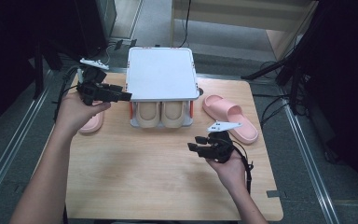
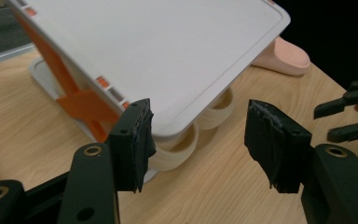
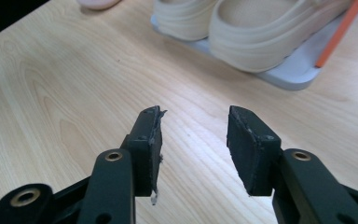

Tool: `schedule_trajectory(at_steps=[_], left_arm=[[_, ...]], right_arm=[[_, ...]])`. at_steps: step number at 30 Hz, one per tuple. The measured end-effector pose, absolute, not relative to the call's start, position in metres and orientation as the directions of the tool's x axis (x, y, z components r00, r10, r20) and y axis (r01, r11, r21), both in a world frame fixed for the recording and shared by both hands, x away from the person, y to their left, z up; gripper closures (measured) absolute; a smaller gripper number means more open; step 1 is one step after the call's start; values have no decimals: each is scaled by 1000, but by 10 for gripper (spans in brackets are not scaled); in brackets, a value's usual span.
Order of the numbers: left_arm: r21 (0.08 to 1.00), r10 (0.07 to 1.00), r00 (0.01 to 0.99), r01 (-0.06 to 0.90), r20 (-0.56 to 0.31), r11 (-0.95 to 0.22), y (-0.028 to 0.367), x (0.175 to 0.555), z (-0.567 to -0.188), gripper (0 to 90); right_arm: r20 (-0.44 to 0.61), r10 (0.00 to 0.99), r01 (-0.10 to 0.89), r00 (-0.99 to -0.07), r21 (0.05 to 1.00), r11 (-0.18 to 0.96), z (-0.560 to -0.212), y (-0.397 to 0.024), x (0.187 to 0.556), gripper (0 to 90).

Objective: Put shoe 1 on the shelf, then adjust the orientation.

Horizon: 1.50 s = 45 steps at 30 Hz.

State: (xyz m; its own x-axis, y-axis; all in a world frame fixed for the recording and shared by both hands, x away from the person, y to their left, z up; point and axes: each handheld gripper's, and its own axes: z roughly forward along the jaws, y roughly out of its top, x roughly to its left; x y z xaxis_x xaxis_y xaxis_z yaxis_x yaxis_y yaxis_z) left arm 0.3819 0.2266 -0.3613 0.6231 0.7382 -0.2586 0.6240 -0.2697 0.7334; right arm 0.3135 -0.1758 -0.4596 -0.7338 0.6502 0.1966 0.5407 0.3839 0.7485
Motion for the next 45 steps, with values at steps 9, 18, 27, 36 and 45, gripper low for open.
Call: schedule_trajectory(at_steps=[9, 18, 27, 36, 45], left_arm=[[730, 782, 570, 642, -252, -232, 248, 366, -375, 418], [730, 818, 526, 650, -231, -212, 265, 358, -395, 403], [726, 854, 465, 668, -235, -163, 286, 365, -419, 401], [679, 894, 396, 717, -212, -156, 297, 384, -450, 449], [649, 922, 335, 749, -197, -133, 305, 413, -480, 499]], right_arm=[[190, 648, 509, -738, 786, 350, -452, -188, 322, 560], [217, 628, 520, -747, 780, 350, -455, -187, 324, 554], [219, 622, 522, -752, 774, 358, -457, -185, 325, 552], [228, 633, 533, -740, 773, 344, -458, -191, 326, 552], [214, 648, 542, -731, 759, 360, -462, -195, 321, 552]])
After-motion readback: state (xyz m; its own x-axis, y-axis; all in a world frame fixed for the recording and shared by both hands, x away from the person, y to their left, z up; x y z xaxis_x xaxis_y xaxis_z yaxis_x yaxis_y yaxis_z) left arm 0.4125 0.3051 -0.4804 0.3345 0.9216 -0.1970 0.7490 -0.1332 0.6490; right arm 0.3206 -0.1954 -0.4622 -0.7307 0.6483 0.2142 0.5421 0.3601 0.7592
